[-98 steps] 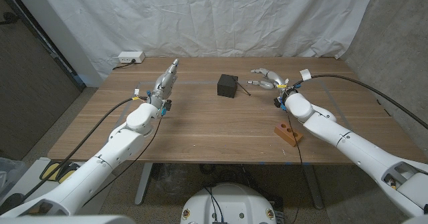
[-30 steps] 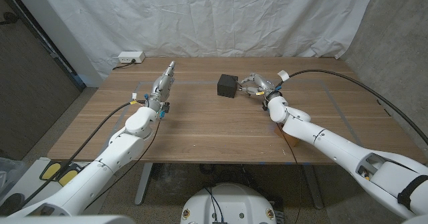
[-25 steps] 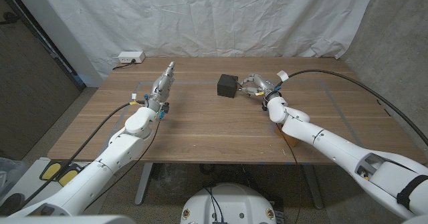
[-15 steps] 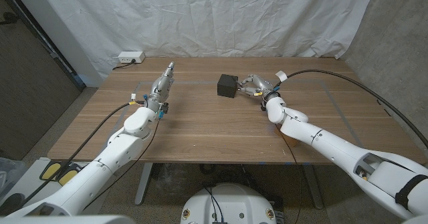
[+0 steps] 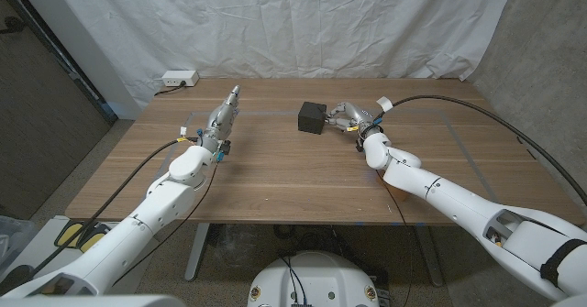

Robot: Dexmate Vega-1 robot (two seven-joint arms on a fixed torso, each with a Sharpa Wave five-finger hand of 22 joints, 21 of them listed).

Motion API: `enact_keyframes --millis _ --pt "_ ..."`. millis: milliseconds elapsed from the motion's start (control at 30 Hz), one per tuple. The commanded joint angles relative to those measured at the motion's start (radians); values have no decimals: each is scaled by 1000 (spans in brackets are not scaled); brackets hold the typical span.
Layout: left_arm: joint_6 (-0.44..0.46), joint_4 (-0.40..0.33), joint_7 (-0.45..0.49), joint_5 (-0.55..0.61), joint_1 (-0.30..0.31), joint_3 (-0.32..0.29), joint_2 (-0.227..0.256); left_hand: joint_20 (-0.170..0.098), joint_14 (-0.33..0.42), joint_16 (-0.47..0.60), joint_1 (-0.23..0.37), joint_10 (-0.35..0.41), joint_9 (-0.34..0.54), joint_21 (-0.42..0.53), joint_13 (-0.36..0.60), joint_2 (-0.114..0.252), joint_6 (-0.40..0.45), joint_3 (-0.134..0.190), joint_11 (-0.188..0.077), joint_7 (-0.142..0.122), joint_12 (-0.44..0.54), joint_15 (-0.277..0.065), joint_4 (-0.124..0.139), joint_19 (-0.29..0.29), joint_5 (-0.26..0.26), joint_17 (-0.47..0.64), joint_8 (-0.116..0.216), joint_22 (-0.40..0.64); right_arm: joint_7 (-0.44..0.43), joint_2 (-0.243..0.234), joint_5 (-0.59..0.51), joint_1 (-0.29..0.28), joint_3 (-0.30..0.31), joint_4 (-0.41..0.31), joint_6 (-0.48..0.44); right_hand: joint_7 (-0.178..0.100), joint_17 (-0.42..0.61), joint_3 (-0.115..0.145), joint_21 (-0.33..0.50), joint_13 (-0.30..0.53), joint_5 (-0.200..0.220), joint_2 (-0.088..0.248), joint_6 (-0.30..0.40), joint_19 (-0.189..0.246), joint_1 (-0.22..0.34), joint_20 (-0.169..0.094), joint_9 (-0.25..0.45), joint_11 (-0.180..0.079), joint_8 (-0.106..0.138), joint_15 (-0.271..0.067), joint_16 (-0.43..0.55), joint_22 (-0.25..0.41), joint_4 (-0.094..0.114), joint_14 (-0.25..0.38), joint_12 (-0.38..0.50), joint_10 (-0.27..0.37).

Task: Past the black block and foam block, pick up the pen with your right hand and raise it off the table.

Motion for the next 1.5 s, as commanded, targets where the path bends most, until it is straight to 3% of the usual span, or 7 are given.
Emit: enact_keyframes --millis 33,100,233,467,633,1500 --pt "7 6 -6 1 -10 7 1 -55 -5 5 9 -2 2 0 2 1 -1 -4 0 3 5 6 2 -10 3 2 0 2 -27 3 0 -6 4 15 37 4 2 -3 8 2 10 22 39 18 9 4 -4 -6 6 -4 3 5 -1 21 11 26" --pt "10 3 -7 0 -9 7 3 -55 -5 6 10 -3 2 0 2 1 -2 -4 0 4 5 6 2 -10 3 2 -1 2 -31 3 0 -7 5 19 48 4 1 -1 7 1 11 33 79 24 19 2 -11 -21 13 -16 3 6 -4 38 15 50" --pt "13 -4 -1 0 -4 7 4 -55 -5 5 11 -3 2 1 2 1 -2 -5 0 4 4 6 1 -11 3 2 -1 2 -38 4 -2 -9 6 22 54 2 -1 3 8 0 10 54 158 35 45 4 -21 -28 30 -19 -5 7 -12 54 11 68" --pt "12 -14 12 2 8 4 5 -54 -5 5 13 -5 2 0 2 2 -2 -5 2 4 4 7 0 -13 3 2 -1 2 -44 3 -5 -11 8 27 68 1 0 16 8 0 3 87 231 44 85 0 -28 -59 47 -31 -10 9 -25 67 8 93" --pt "17 -23 17 4 11 3 8 -53 -5 5 13 -5 2 0 2 2 -2 -6 3 4 4 6 0 -15 2 2 -1 2 -50 -2 -10 -12 12 17 70 1 1 16 8 0 -2 91 246 46 93 0 -30 -63 49 -36 -9 10 -29 74 6 95" --pt "20 -6 -6 1 -21 5 8 -53 -8 5 20 -8 2 2 2 6 -5 -10 4 4 3 6 -2 -17 1 2 -2 3 24 -106 -68 -10 111 -311 -34 1 4 10 5 0 -25 104 264 43 109 -9 -37 -69 44 -38 -14 11 -32 72 -6 100"
